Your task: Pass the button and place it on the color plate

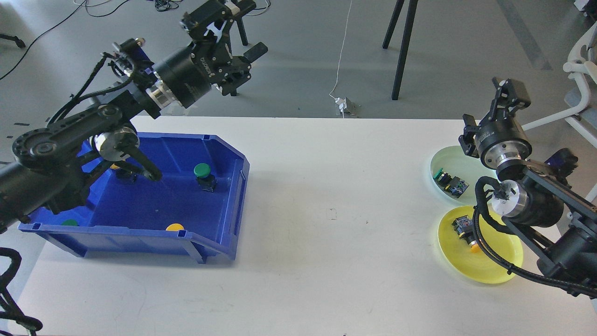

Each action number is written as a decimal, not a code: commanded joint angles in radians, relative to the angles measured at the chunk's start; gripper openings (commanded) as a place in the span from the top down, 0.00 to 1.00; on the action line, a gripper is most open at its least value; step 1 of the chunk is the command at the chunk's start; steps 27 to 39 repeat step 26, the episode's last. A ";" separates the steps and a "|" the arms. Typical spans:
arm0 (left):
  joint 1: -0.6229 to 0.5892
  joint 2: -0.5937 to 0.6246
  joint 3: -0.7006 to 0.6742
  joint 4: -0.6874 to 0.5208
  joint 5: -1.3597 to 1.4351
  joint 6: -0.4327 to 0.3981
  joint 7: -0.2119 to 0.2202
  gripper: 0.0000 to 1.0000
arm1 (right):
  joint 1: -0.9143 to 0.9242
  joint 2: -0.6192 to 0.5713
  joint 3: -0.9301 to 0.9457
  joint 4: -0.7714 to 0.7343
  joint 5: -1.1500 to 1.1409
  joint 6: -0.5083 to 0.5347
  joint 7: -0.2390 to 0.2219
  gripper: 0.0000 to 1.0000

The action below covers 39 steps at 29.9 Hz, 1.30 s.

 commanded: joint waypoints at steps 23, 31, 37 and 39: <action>0.121 0.029 -0.104 0.112 -0.028 -0.007 0.000 0.01 | -0.002 -0.103 0.005 -0.121 0.321 0.977 0.094 0.01; 0.121 0.008 -0.112 0.112 -0.029 -0.007 0.000 0.01 | -0.003 -0.090 0.032 -0.130 0.323 0.977 0.095 0.01; 0.121 0.008 -0.112 0.112 -0.029 -0.007 0.000 0.01 | -0.003 -0.090 0.032 -0.130 0.323 0.977 0.095 0.01; 0.121 0.008 -0.112 0.112 -0.029 -0.007 0.000 0.01 | -0.003 -0.090 0.032 -0.130 0.323 0.977 0.095 0.01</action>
